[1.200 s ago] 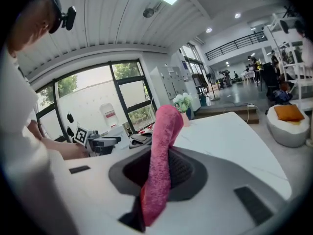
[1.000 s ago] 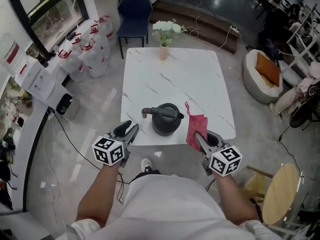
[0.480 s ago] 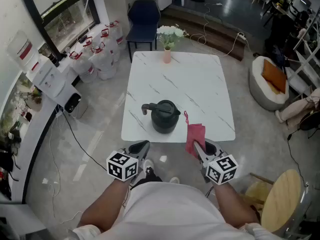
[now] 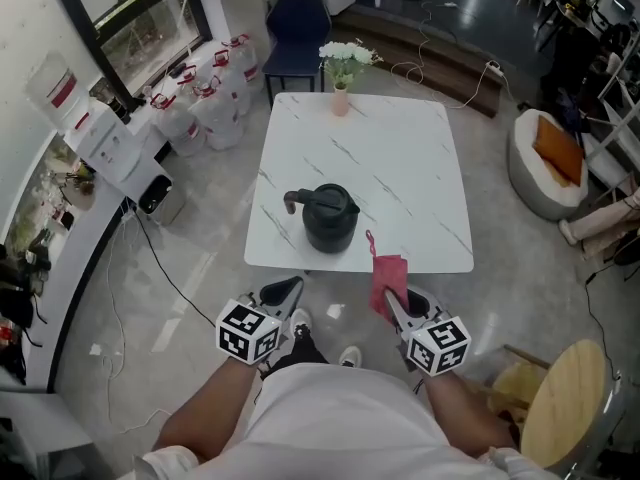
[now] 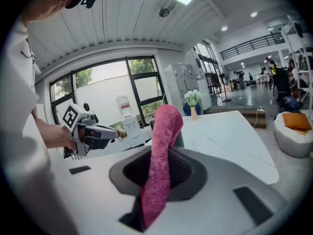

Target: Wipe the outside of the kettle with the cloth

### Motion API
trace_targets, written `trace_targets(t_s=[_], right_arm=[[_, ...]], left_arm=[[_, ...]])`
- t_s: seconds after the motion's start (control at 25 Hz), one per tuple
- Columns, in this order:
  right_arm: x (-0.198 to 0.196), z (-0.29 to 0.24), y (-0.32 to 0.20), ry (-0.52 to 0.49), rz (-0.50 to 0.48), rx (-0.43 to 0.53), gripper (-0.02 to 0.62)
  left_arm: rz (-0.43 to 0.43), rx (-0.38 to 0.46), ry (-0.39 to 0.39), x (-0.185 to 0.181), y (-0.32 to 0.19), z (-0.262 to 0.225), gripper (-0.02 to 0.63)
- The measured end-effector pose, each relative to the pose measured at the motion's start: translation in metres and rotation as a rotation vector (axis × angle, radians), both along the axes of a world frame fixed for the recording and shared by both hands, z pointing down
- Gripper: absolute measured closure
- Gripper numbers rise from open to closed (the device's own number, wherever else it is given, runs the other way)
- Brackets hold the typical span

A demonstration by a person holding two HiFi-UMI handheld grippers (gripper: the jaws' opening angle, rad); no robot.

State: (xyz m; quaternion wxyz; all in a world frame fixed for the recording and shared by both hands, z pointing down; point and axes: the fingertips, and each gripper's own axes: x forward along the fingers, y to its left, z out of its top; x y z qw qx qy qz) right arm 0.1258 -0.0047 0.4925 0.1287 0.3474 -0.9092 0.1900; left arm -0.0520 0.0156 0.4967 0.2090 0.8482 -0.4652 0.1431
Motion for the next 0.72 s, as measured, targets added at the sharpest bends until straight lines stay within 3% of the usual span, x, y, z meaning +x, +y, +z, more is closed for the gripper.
trace_targets(t_s=[0.24, 0.72], right_arm=[[0.009, 0.003, 0.01, -0.016, -0.005, -0.004, 0.532], [0.006, -0.006, 0.012, -0.023, -0.015, 0.021, 0.532]], left_arm=[[0.031, 0.05, -0.076, 0.013, 0.009, -0.007, 0.606], [0.008, 0.065, -0.04, 0.015, 0.01, -0.015, 0.606]])
